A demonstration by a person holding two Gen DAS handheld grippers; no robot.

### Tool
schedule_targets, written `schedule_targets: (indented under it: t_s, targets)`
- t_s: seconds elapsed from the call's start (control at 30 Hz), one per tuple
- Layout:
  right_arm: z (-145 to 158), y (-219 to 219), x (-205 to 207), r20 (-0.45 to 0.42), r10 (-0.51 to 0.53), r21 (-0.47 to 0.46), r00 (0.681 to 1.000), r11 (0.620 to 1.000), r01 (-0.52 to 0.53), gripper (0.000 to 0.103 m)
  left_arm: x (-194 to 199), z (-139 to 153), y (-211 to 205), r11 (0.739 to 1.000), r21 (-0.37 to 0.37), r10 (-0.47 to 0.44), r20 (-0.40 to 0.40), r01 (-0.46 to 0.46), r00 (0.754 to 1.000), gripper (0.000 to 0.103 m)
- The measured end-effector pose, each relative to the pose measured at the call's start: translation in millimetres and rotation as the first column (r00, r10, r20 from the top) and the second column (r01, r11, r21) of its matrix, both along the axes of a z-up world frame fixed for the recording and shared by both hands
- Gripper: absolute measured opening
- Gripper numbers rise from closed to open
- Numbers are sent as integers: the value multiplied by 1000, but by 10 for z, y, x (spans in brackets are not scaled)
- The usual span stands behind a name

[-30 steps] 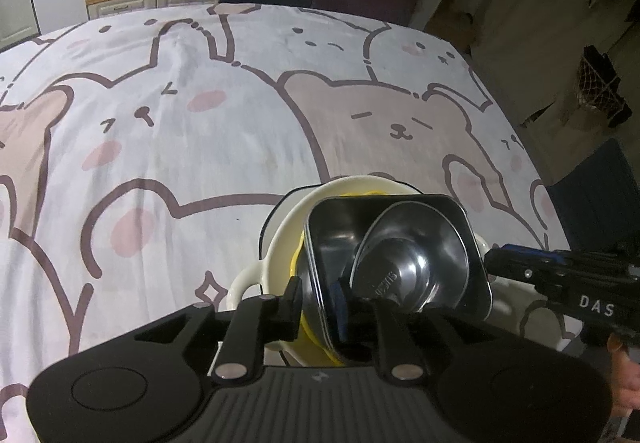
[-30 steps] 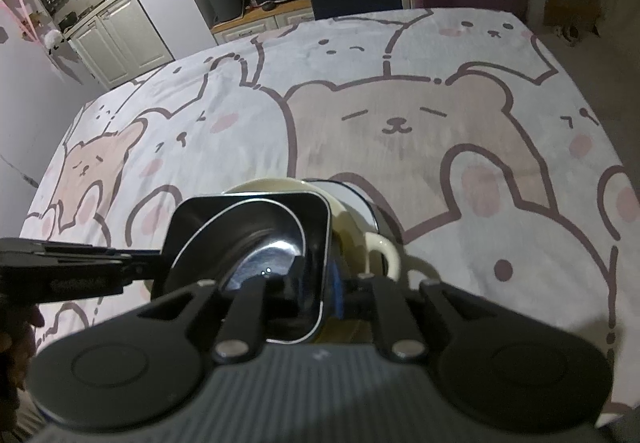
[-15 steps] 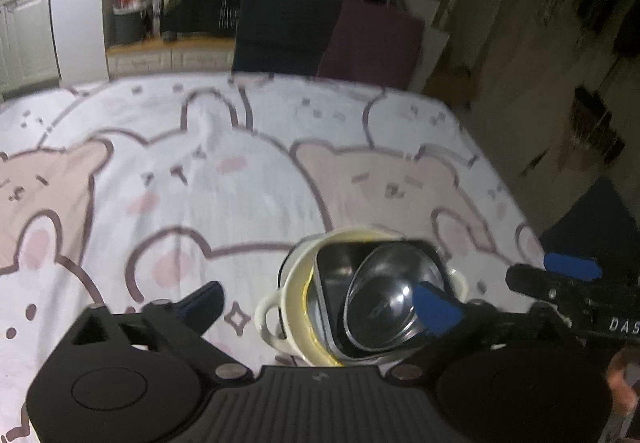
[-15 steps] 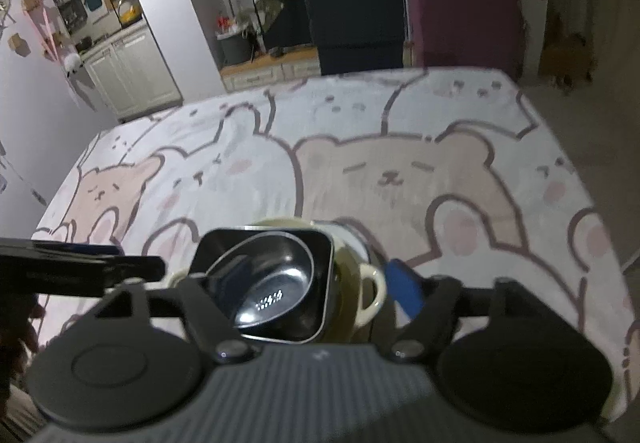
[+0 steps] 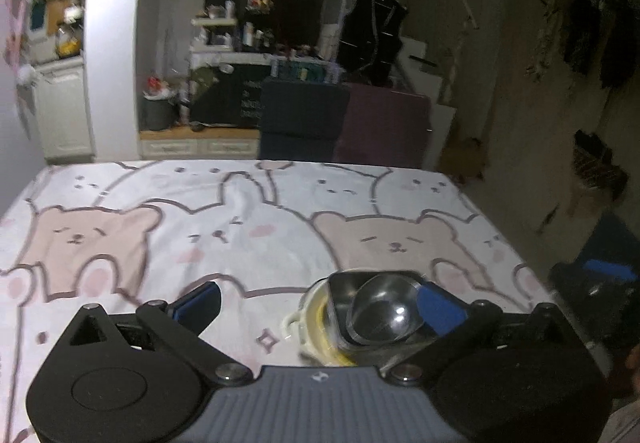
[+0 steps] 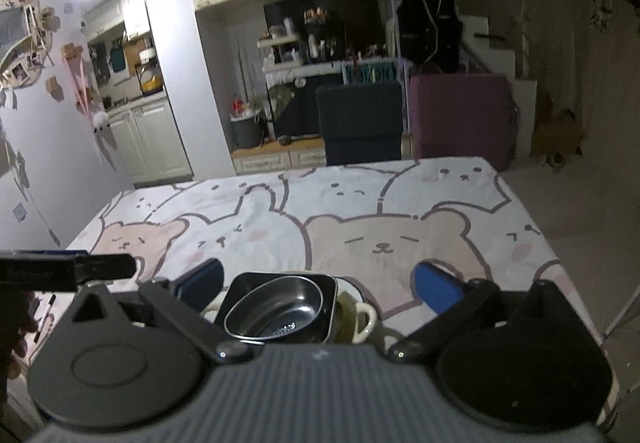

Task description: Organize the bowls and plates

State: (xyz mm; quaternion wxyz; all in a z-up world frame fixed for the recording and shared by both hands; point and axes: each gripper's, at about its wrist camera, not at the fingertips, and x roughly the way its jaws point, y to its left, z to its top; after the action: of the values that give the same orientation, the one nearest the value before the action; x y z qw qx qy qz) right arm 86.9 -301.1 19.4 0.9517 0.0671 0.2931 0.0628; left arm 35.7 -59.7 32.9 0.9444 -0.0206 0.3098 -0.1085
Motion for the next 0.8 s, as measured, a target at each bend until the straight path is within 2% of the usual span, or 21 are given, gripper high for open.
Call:
schedule_targets:
  t_s: [0.13,0.3,0.43,0.63,0.8]
  targets:
    - [-45,-54,-238,31,-16,2,999,1000,16,103,-243,-119,-7,999,37,32,7,-32,999,103]
    - [-133,5,-474,66,-23,-32,998,999,25,103,-498,-219,-6,1000,27,-1,33,0,999,103]
    - [-222,89,-634,79,-6,-69,997,998,12,103,-640,-307,-32,999,51,-7,47,5,999,103]
    - [-296,135,-741,84,-3,-110,996,994,13,103,-780,-361,11,998,61,17,72,-21,997,103]
    - [-350,126,-781,66,-1,-114,998,993,9,103,-851,-415,8,997,83,0,69,-6,998,103]
